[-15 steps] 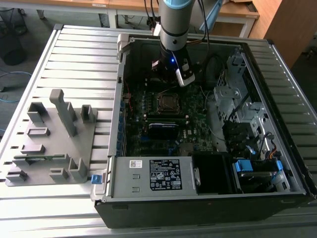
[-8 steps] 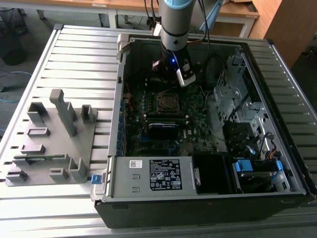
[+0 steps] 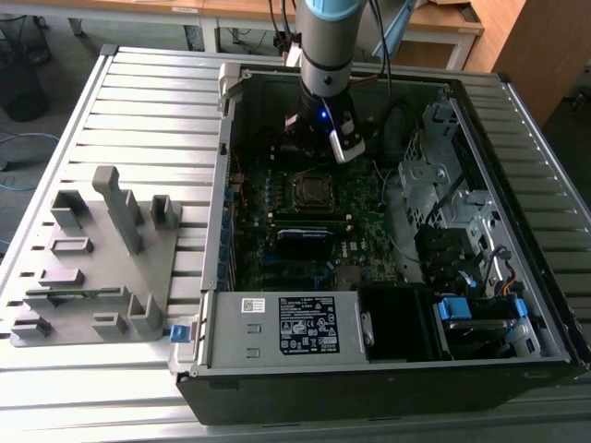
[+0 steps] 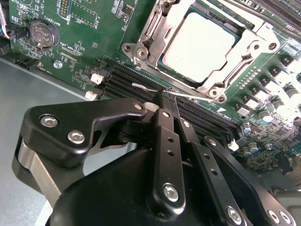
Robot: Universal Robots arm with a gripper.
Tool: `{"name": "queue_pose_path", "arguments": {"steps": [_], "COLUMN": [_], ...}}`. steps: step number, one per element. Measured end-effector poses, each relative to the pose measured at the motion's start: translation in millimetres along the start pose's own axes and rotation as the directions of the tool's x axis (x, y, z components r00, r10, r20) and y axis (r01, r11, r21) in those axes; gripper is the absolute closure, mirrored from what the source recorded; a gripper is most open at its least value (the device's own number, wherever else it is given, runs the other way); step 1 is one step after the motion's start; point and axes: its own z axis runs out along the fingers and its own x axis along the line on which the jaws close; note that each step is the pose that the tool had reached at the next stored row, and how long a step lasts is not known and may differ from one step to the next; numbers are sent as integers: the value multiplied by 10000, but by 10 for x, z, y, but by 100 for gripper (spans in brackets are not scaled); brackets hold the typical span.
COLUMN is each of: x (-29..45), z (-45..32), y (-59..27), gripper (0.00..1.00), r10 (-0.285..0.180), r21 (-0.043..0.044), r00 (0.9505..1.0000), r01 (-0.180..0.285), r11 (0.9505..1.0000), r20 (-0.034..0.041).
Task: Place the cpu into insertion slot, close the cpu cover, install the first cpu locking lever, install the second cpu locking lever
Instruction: 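Install the first cpu locking lever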
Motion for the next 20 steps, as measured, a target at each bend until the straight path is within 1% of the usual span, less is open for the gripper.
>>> {"name": "queue_pose_path", "arguments": {"steps": [9,20], "x": [-18,-22], "z": [45,48], "y": [-9,-6], "gripper": [89,89], "r10": [0,0], "r21": [1,2], "r00": [10000,10000], "r01": [0,0], "r11": [10000,10000], "r20": [-1,-1]}}
